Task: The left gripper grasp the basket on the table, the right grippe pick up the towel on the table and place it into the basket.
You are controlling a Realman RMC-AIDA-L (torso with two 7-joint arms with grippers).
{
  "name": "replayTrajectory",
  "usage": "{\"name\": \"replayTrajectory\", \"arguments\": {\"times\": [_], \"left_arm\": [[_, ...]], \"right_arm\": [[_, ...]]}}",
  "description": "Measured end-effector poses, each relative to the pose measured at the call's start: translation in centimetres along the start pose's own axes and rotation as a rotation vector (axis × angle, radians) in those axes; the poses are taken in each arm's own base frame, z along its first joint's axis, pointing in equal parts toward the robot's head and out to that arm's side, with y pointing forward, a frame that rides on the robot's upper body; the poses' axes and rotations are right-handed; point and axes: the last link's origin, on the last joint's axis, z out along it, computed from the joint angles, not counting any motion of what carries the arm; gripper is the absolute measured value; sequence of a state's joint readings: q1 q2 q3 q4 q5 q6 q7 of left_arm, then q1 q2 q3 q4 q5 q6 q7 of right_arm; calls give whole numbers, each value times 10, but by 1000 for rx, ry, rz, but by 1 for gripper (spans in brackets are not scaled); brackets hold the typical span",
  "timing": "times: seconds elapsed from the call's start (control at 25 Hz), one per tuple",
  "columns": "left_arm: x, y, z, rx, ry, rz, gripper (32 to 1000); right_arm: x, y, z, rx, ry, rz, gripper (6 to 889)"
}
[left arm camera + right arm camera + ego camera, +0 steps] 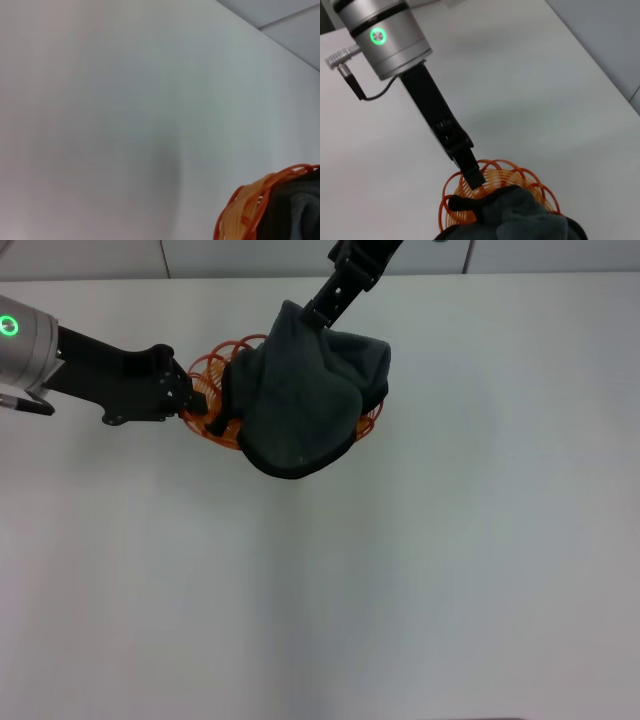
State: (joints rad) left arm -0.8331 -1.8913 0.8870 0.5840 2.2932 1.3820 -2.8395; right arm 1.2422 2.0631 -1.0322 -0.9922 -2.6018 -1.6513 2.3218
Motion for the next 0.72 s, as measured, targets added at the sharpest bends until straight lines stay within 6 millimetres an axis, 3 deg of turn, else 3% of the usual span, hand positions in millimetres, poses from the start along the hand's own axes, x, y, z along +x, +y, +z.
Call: {"name": "replayTrajectory", "arguments": {"times": [0.32,0.72], "left_arm": [[-1,-3,-1,4,-1,-6,87],[-1,-3,0,5,-1,-5,86]], "right_arm": [[5,-1,-20,-4,-40,23,858],[6,-1,-22,1,-41,26,858]]}}
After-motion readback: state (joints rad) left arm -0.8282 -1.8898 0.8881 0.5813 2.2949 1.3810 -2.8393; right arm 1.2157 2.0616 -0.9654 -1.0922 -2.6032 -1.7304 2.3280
